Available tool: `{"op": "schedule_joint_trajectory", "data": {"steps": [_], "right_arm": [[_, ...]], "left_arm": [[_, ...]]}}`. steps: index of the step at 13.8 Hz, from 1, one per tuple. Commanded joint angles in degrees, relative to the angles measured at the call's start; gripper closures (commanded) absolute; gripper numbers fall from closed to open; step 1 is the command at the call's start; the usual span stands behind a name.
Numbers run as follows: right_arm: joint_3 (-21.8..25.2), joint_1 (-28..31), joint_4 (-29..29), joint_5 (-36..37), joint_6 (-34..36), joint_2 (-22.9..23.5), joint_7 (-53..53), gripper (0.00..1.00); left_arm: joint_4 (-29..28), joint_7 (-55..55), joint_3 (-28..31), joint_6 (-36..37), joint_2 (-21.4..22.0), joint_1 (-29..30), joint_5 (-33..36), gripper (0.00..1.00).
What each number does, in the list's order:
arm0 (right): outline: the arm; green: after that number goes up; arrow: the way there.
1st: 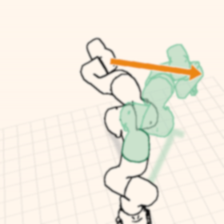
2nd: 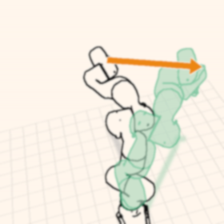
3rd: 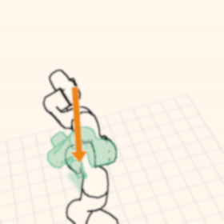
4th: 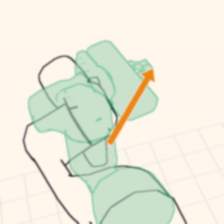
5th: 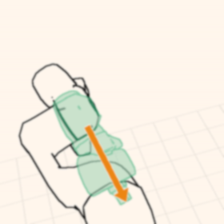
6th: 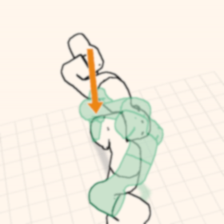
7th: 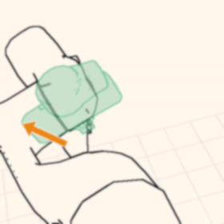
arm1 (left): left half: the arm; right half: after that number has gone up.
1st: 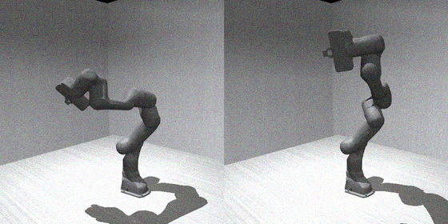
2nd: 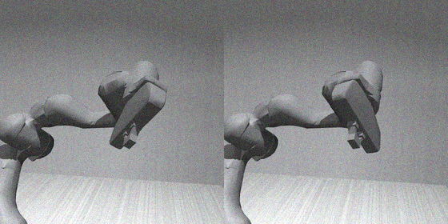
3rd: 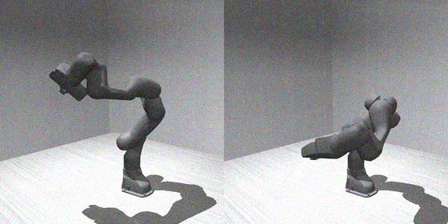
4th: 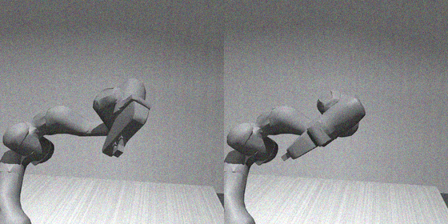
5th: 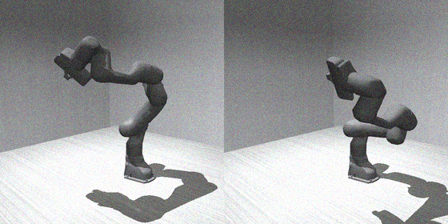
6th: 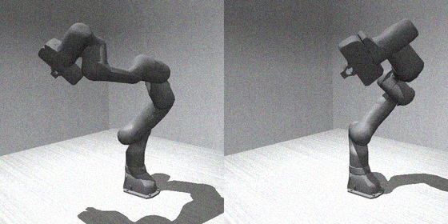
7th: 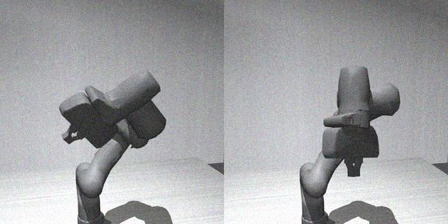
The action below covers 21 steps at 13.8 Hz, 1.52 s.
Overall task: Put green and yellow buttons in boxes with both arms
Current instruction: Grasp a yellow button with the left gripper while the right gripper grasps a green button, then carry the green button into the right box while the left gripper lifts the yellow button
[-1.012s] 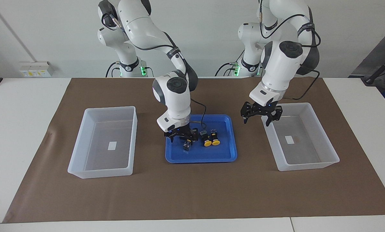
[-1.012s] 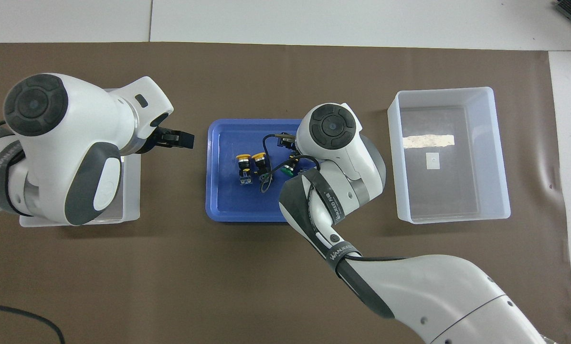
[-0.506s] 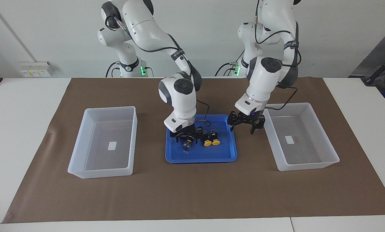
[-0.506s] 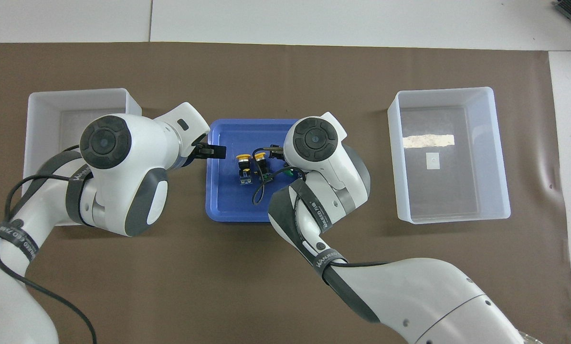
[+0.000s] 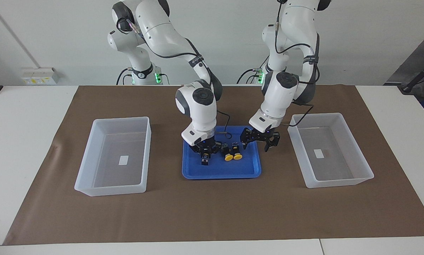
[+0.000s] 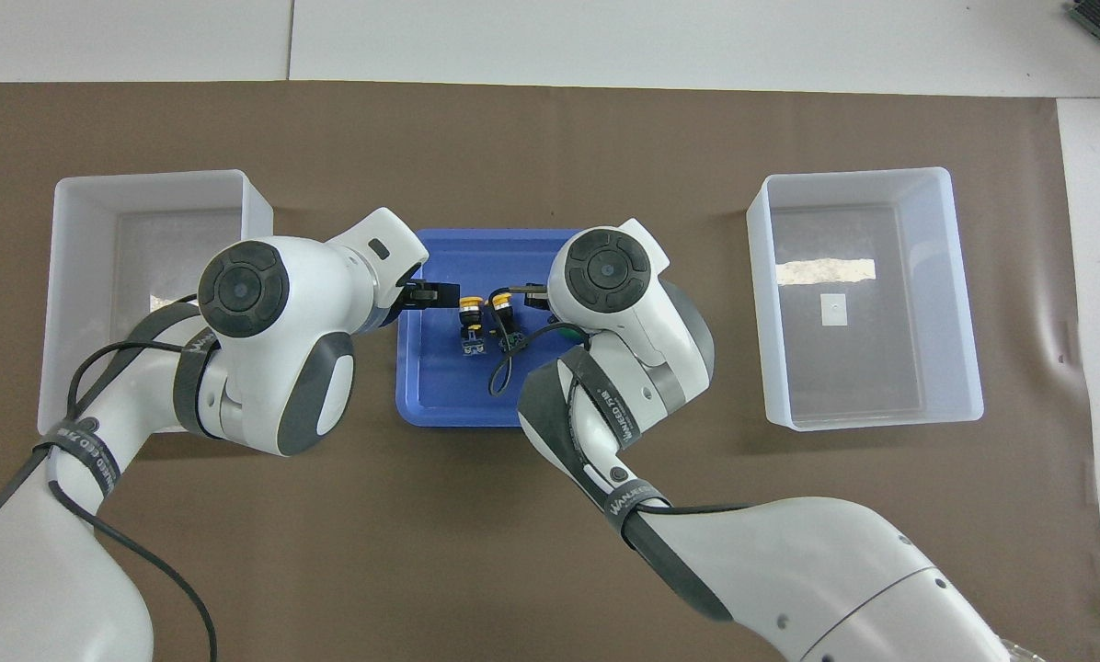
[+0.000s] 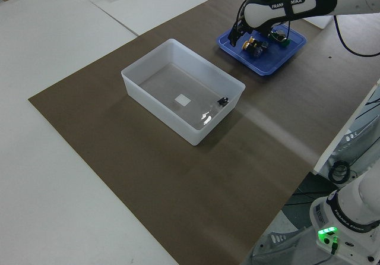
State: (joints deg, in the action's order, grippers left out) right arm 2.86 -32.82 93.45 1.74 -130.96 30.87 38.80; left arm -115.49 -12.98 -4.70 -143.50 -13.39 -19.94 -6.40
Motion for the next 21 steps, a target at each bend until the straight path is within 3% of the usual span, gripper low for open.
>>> {"op": "schedule_joint_trajectory", "data": {"steps": [1,5,9,10,12,14,16,21], "right_arm": [[-0.1,2.2,0.3,0.5,2.5,-5.3,-0.8,1.00],[0.0,9.2,0.3,0.5,8.2,-13.3,-8.9,1.00],[0.0,18.3,0.7,0.4,13.4,-17.0,-22.6,1.00],[0.0,20.1,1.0,0.2,14.2,-17.1,-25.6,1.00],[0.0,23.6,4.0,0.0,13.6,-18.2,-30.7,1.00],[0.0,26.4,8.6,0.0,10.6,-18.7,-35.4,1.00],[0.0,28.9,12.9,0.0,2.8,-17.9,-38.2,1.00],[-0.1,32.0,20.1,0.0,-7.4,-16.3,-41.9,1.00]], "left_arm": [[-1.8,-0.2,0.5,-2.2,0.4,-1.4,-1.1,0.00],[-1.8,-3.7,0.7,-5.4,-2.9,-5.5,-1.1,0.00],[-3.7,-6.1,0.7,-6.0,-3.0,-7.4,-1.1,0.00],[-4.4,-6.2,0.7,-5.8,-2.7,-7.4,-1.1,0.15],[-5.5,-6.4,0.7,-5.5,-2.3,-7.4,-1.1,0.68],[-5.6,-7.8,0.8,-5.4,-2.3,-7.4,-1.1,0.99],[-5.4,-7.8,0.9,-5.3,-2.3,-7.3,-1.1,1.00],[-4.4,-7.5,1.3,-4.3,0.6,-5.7,-1.1,1.00]]}}
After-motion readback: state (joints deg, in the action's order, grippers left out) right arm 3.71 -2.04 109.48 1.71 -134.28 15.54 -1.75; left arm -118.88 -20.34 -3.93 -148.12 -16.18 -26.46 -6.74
